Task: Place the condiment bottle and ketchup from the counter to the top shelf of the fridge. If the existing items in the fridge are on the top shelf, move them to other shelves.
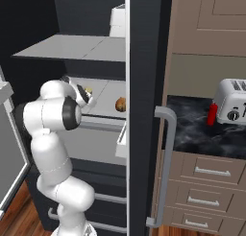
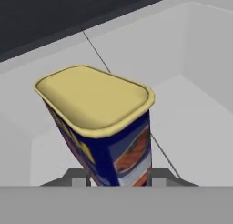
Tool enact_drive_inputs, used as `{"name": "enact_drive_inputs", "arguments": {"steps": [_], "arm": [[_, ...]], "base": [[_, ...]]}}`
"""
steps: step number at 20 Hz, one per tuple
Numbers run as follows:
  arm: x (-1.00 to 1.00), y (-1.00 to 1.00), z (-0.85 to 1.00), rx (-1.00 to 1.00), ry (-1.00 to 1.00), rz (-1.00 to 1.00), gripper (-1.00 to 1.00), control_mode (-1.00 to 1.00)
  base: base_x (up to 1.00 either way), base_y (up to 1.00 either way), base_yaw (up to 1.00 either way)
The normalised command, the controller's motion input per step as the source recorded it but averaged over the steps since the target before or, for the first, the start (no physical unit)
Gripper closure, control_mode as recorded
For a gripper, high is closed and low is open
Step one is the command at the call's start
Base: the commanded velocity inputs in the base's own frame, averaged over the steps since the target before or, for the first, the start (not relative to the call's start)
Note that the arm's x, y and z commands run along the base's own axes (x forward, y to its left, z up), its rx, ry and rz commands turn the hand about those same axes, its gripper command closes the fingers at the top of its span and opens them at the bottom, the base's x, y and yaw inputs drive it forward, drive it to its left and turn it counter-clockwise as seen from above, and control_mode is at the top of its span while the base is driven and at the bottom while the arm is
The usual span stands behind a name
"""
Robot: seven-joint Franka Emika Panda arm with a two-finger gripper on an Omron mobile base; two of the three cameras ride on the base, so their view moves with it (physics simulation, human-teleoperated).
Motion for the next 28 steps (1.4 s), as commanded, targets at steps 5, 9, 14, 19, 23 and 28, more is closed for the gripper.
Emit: {"name": "enact_drive_inputs", "arguments": {"steps": [5,9,14,19,23,28], "arm": [[-0.01,0.00,0.26,0.00,0.03,-0.03,-1.00,-1.00],[-0.59,0.00,0.79,0.01,0.00,-0.01,-1.00,-1.00],[-1.00,-0.12,1.00,0.04,0.00,0.00,-1.00,-1.00],[-1.00,-0.20,1.00,0.03,0.00,0.00,-1.00,-1.00],[-1.00,-0.23,0.86,0.00,-0.01,0.02,-1.00,-1.00],[-1.00,-0.24,0.38,-0.01,-0.05,0.13,-1.00,-1.00]], "base": [[0.00,0.00,0.00],[0.00,0.00,0.00],[0.00,0.00,0.00],[0.00,0.00,0.00],[0.00,0.00,0.00],[0.00,0.00,0.00]]}}
